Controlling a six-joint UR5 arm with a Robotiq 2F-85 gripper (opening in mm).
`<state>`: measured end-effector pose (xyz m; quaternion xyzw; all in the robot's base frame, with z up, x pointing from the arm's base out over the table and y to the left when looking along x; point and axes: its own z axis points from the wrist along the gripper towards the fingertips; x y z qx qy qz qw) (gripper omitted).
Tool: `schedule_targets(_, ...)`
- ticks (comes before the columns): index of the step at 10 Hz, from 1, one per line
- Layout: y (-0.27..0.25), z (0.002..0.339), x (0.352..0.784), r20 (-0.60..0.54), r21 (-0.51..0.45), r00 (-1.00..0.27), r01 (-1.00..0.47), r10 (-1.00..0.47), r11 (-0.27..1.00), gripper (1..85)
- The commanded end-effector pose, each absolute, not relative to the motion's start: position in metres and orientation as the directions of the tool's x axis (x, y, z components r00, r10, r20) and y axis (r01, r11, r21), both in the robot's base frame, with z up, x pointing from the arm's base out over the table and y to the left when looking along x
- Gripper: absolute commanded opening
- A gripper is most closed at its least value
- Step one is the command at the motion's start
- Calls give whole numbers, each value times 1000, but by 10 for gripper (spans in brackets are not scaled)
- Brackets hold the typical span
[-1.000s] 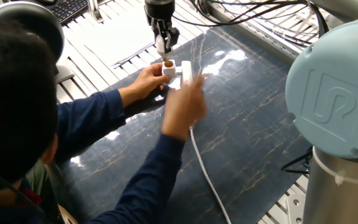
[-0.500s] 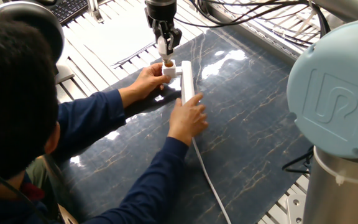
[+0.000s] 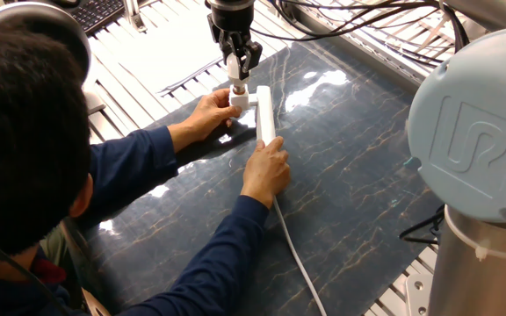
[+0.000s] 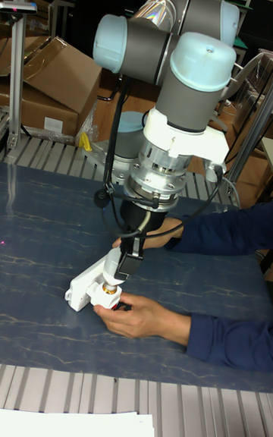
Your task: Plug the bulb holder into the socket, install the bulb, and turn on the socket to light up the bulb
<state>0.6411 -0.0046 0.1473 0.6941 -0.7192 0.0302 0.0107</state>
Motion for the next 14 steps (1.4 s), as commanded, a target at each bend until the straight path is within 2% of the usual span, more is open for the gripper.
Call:
schedule_targets(1,-5,144,640,46,-23,-28,-999,-999,27,10)
schedule_targets(14,-2,142,645,70,-19,-22,-1000,-997,21,10)
